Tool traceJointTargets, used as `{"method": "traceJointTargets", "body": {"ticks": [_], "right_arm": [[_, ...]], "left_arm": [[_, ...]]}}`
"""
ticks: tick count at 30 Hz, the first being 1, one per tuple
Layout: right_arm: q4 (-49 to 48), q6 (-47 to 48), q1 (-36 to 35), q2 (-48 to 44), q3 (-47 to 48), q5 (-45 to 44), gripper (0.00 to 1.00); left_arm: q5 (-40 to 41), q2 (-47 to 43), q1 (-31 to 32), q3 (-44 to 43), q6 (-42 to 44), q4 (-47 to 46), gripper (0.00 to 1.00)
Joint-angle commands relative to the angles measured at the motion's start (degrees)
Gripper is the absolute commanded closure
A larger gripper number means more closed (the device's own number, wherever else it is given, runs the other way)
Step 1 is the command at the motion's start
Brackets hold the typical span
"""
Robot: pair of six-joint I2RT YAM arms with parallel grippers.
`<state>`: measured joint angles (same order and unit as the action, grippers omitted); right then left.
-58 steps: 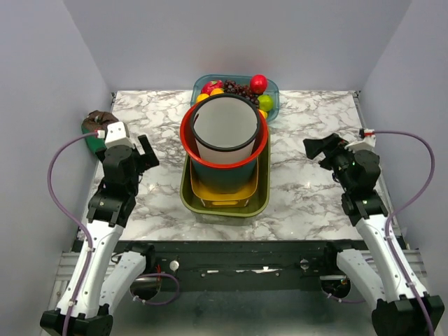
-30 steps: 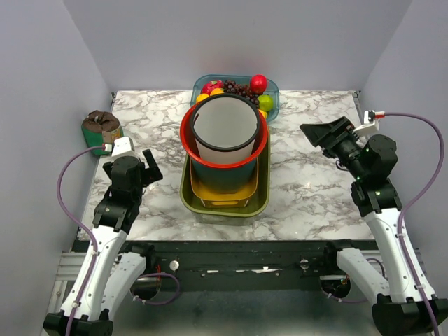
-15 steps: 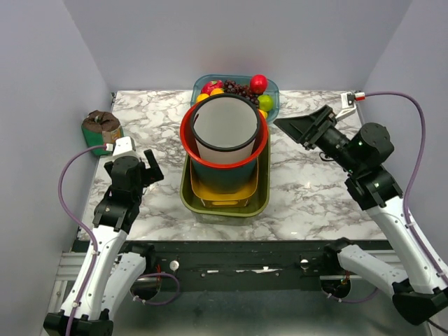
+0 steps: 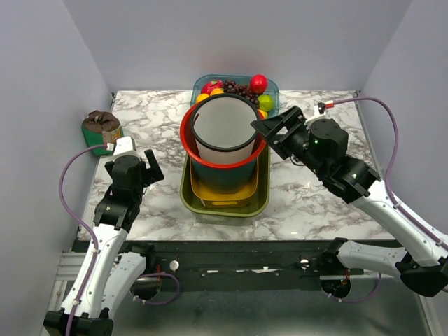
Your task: Turn the large container upside down
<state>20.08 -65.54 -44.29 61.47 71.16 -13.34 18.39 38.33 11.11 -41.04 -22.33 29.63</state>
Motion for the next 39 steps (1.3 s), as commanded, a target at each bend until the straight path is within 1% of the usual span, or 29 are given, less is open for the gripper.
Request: {"method": "traceJointTargets", "body": {"ticks": [1, 4, 7, 9, 11, 15, 17, 20, 24, 27, 31, 33, 35, 38, 39], "right_arm": [[6.46, -1.87, -1.93, 0.05, 3.37, -10.55, 0.15], [5.85, -1.79, -2.38, 0.75, 3.55, -11.18, 0.15], [5.23, 1.10, -2.73, 3.12, 6.00, -9.86, 0.15], [7.86, 2.08, -3.08, 6.27, 8.46, -8.37, 0.15], [9.71, 1.56, -3.34, 7.87, 10.75, -9.24, 0.14], [10.33, 0.06, -3.96, 8.22, 9.88, -11.96, 0.14], [11.03, 0.06, -5.01, 8.05, 10.66, -14.59, 0.14], [12.18, 0.59, -5.71, 8.31, 11.81, -16.27, 0.14], [10.69, 0.41, -5.72, 9.45, 10.94, -15.40, 0.15], [10.77, 1.11, -5.80, 12.08, 11.81, -14.61, 0.15], [10.69, -0.29, -5.80, 14.02, 12.34, -13.55, 0.16], [10.69, -0.73, -5.80, 14.38, 12.60, -13.11, 0.18], [10.77, -1.34, -5.80, 13.85, 12.17, -13.20, 0.18], [10.51, -5.82, -5.98, 11.05, 9.46, -14.34, 0.14], [8.34, -6.18, -6.15, 10.08, 8.66, -14.25, 0.12]], "left_arm": [[-0.46, -0.18, -0.13, -0.89, 0.44, -0.89, 0.01], [-0.38, -0.10, -0.13, -0.71, 0.53, -0.97, 0.01], [-0.38, -0.09, -0.21, -0.71, 0.53, -1.15, 0.01], [-0.46, -0.09, -0.22, -0.54, 0.62, -1.15, 0.01], [-0.38, -0.09, -0.39, -0.62, 0.53, -1.15, 0.01], [-0.29, -0.18, -0.48, -0.62, 0.62, -1.15, 0.01], [-0.29, -0.36, -0.48, -0.62, 0.70, -1.24, 0.01], [-0.37, -0.18, -0.57, -0.54, 0.70, -1.33, 0.01], [-0.64, -0.09, -0.66, -0.54, 0.71, -1.41, 0.01], [-0.73, 0.08, -0.66, -0.62, 0.71, -1.33, 0.01], [-0.64, 0.26, -0.74, -0.62, 0.71, -1.24, 0.01], [-0.64, 0.26, -0.74, -0.62, 0.79, -1.24, 0.01], [-0.73, 0.43, -0.74, -0.62, 0.71, -1.24, 0.01], [-0.81, 0.43, -0.74, -0.62, 0.71, -1.24, 0.01], [-0.90, 0.43, -0.83, -0.54, 0.71, -1.33, 0.01]]}}
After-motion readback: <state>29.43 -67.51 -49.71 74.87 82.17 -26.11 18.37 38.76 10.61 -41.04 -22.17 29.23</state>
